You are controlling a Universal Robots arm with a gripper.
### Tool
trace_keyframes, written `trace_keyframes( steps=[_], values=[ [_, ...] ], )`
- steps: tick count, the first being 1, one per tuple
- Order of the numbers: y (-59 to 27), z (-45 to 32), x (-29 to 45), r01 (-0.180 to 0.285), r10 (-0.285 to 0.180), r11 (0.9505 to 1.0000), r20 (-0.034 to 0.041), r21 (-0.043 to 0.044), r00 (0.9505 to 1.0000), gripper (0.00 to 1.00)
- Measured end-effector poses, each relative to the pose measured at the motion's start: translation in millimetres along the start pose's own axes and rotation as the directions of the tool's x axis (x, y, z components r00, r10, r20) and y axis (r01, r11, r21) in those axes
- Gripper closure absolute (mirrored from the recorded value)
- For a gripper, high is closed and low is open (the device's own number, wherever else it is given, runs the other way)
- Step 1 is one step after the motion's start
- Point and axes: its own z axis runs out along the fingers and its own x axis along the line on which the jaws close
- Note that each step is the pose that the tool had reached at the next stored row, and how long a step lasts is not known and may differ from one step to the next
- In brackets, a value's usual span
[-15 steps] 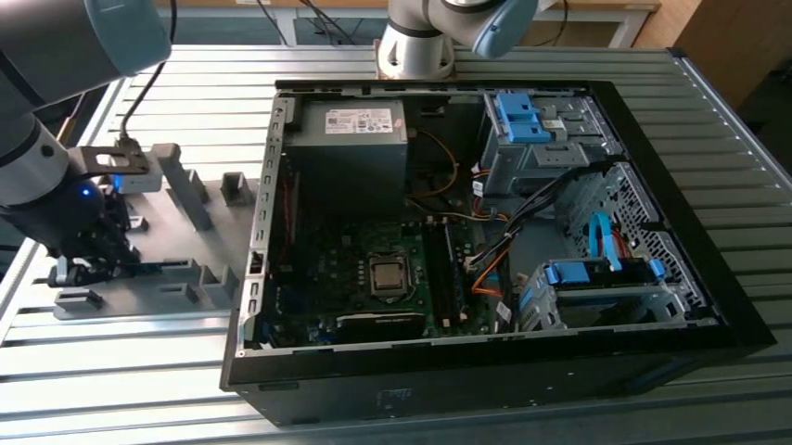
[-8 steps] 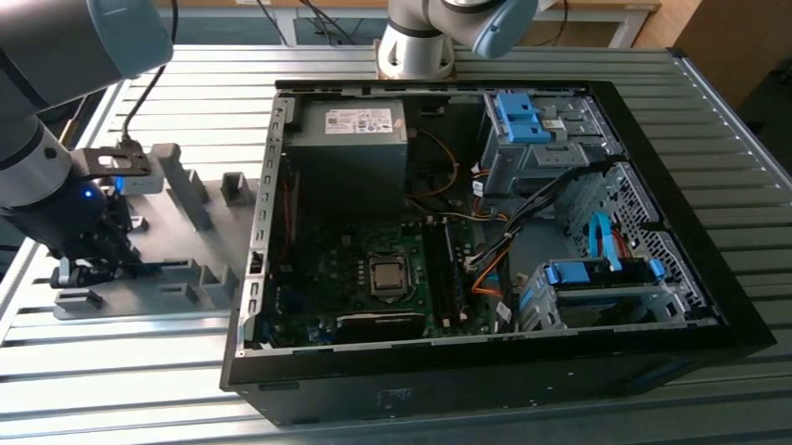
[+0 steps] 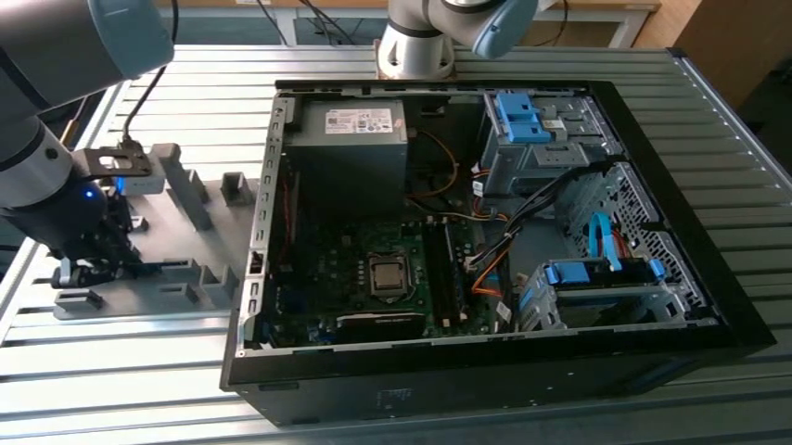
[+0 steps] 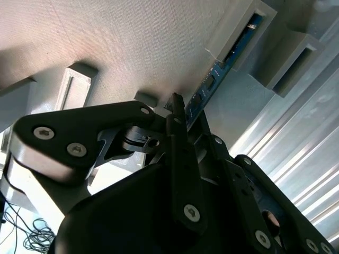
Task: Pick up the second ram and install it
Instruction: 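Pick up the second ram and move it above second insertion slot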
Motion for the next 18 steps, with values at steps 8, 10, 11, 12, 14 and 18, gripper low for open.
trace_keyframes(
  steps=[8, 10, 11, 12, 14, 18],
  values=[
    [0.0, 0.1, 0.0, 0.0, 0.0, 1.0, 0.0, 0.0, 1.0, 0.83],
    [0.0, 0.1, 0.0, 0.0, 0.0, 1.0, 0.0001, 0.0, 1.0, 0.83],
    [0.0, 0.1, 0.0, 0.0, 0.0, 1.0, 0.0001, 0.0001, 1.0, 0.83],
    [0.0, 0.1, 0.0, 0.0, 0.0, 1.0, 0.0, 0.0, 1.0, 0.83],
    [0.0, 0.1, 0.0, 0.0, 0.0, 1.0, 0.0, 0.0, 1.0, 0.83],
    [0.0, 0.2, 0.0, 0.0, 0.0, 1.0, 0.0001, 0.0, 1.0, 0.76]
  ],
)
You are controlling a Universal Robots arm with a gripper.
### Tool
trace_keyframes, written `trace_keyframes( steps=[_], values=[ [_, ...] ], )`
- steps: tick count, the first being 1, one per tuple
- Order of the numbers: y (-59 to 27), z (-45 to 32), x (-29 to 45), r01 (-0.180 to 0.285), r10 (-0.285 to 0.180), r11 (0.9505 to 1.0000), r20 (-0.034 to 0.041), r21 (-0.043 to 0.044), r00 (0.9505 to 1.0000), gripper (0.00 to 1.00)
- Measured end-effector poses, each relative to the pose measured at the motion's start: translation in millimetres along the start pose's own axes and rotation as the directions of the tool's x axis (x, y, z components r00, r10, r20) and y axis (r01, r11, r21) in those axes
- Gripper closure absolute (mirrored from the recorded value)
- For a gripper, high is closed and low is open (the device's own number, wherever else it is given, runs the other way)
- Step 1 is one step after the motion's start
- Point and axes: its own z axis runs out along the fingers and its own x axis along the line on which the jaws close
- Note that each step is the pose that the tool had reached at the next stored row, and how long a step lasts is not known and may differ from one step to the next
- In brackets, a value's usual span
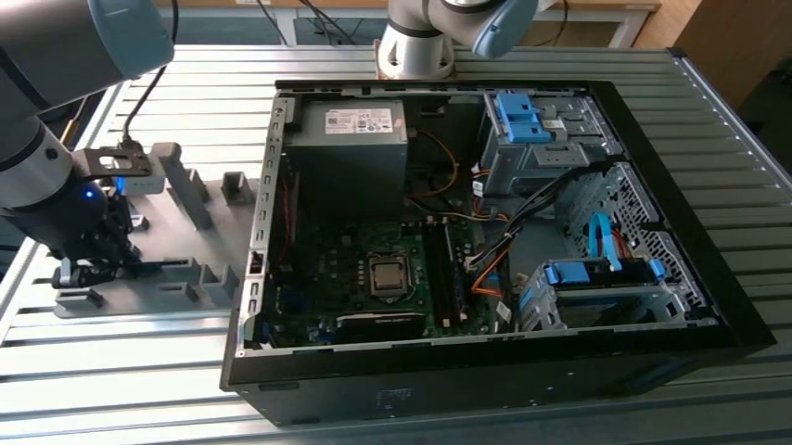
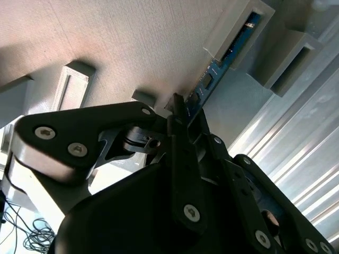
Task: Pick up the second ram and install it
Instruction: 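Pick up the second ram and move it above second insertion slot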
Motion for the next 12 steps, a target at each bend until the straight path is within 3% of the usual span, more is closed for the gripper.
trace_keyframes(
  steps=[12],
  values=[
    [0.0, -2.5, -0.1, 0.0, 0.0, 1.0, 0.0, 0.0, 1.0, 0.77]
  ],
)
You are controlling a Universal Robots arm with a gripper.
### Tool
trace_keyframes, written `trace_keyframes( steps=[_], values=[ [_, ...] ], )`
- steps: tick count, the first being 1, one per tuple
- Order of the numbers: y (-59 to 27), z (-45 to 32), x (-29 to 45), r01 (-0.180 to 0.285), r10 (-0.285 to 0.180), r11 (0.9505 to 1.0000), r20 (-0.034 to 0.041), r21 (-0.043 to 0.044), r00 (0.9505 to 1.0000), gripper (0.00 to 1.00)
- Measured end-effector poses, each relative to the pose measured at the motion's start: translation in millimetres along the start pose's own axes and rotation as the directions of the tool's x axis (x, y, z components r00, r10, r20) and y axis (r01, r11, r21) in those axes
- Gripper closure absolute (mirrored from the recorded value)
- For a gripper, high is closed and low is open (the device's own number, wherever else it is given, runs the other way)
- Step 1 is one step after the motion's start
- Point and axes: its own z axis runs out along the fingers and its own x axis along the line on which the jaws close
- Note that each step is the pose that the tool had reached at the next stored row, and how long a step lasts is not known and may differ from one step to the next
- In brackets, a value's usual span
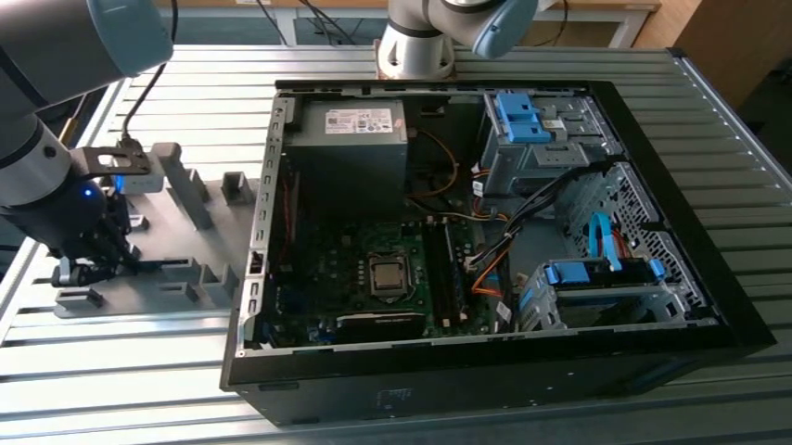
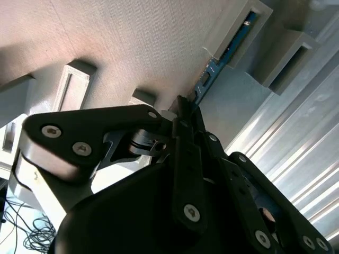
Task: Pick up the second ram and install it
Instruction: 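Pick up the second ram and move it above second insertion slot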
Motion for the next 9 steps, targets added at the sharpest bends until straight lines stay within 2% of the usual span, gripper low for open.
trace_keyframes(
  steps=[1, 9],
  values=[
    [0.0, 0.0, 0.0, 0.0, 0.0, 1.0, 0.0, 0.0, 1.0, 0.84],
    [0.0, -0.1, 0.0, 0.0, 0.0, 1.0, 0.0, 0.0, 1.0, 0.86]
  ],
)
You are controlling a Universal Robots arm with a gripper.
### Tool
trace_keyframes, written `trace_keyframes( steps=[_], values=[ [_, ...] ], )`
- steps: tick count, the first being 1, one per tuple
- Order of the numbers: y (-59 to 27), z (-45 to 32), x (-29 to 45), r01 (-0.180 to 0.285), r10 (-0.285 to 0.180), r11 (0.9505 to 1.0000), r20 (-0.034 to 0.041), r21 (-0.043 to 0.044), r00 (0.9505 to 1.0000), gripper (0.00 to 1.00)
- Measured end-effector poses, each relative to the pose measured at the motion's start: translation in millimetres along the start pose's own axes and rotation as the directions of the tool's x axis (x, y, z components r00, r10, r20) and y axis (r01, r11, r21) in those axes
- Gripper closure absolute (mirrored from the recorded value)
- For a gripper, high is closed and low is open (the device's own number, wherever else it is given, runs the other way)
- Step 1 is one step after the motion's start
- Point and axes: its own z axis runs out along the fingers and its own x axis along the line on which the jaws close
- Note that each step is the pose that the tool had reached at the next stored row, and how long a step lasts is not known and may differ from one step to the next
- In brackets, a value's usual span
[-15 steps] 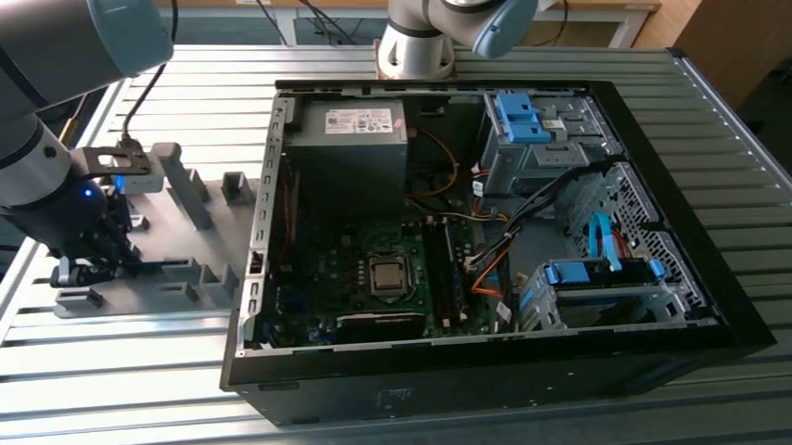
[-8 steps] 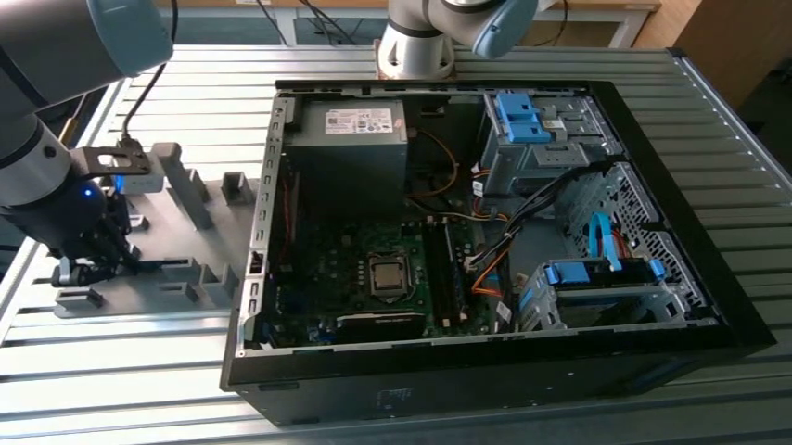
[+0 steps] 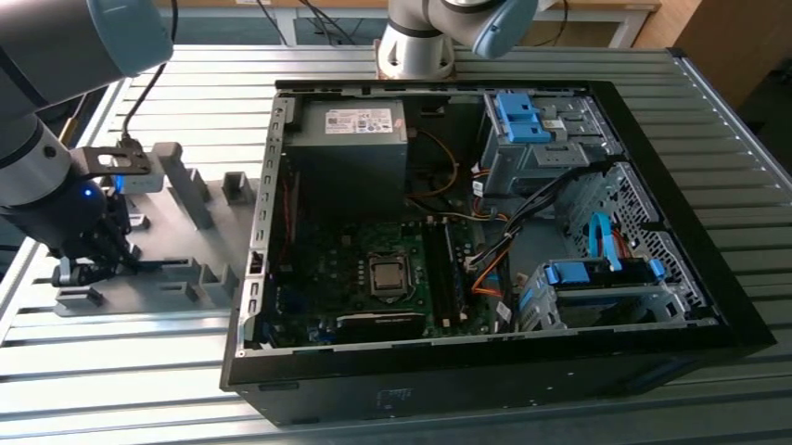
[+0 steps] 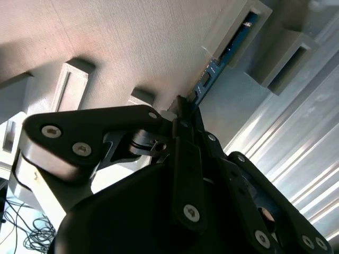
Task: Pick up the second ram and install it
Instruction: 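Pick up the second ram and move it above second insertion slot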
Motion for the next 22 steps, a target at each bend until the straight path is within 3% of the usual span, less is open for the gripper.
trace_keyframes(
  steps=[11, 22],
  values=[
    [-0.1, -0.1, 2.6, 0.056, -0.056, 0.9984, 0.0003, -0.0016, 0.9984, 0.86],
    [-0.1, -0.1, 2.7, 0.057, -0.057, 0.9984, 0.0003, -0.0018, 0.9984, 0.86]
  ],
)
